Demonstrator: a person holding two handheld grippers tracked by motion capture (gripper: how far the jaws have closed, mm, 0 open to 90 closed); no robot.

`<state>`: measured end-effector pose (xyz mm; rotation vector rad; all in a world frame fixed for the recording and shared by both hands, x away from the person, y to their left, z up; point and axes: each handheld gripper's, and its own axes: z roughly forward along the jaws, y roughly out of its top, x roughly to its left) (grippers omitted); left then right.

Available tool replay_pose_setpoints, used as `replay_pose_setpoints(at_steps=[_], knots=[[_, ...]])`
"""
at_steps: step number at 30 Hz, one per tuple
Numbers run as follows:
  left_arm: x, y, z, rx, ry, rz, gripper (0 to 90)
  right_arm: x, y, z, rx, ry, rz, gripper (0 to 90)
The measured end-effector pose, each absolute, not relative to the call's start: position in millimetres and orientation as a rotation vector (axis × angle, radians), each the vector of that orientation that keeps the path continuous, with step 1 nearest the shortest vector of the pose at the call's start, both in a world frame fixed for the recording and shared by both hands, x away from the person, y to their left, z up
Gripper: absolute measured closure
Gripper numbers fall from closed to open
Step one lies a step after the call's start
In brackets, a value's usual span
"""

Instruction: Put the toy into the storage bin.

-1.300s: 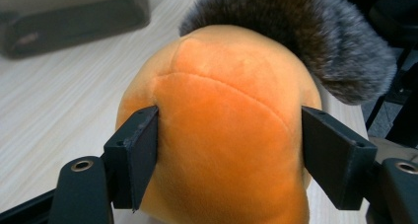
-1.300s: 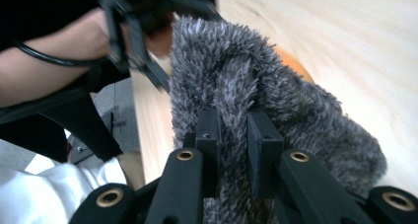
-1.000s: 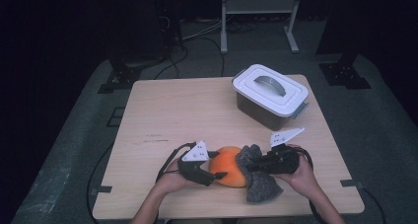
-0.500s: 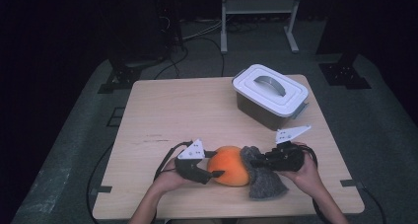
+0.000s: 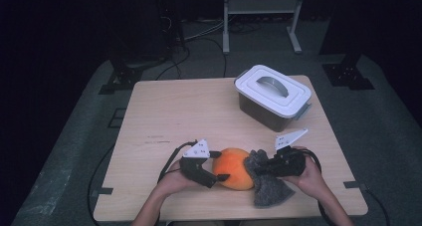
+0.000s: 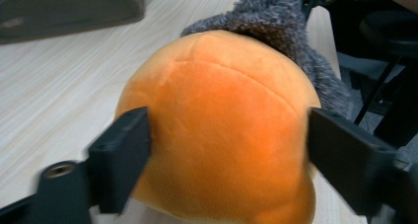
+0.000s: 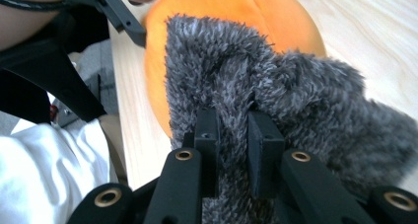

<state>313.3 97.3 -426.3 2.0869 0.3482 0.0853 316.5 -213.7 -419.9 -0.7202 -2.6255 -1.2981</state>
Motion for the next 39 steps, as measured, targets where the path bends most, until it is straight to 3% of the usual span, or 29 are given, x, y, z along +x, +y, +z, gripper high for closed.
replay_pose_setpoints(at_steps=[4, 11, 16, 20, 26, 33, 39], knots=[[311, 98, -420, 2.070, 0.332, 0.117, 32.3, 316, -221, -410, -0.746, -2.628, -1.322, 77.0], [295, 76, -409, 2.079, 0.235, 0.186, 32.7, 301, -196, -376, -0.641, -2.645, -1.453, 76.3], [290, 72, -408, 2.094, 0.196, 0.198, 27.6, 299, -184, -381, -0.619, -2.703, -1.400, 76.6], [298, 74, -409, 2.094, 0.300, 0.177, 10.3, 303, -194, -390, -0.648, -2.672, -1.376, 77.3], [296, 73, -412, 2.082, 0.281, 0.167, 23.4, 303, -202, -386, -0.656, -2.696, -1.333, 77.4], [288, 63, -409, 2.073, 0.222, 0.198, 24.4, 289, -196, -353, -0.589, -2.741, -1.430, 78.1], [283, 58, -410, 2.097, 0.184, 0.210, 24.4, 292, -180, -366, -0.558, -2.736, -1.359, 78.2]])
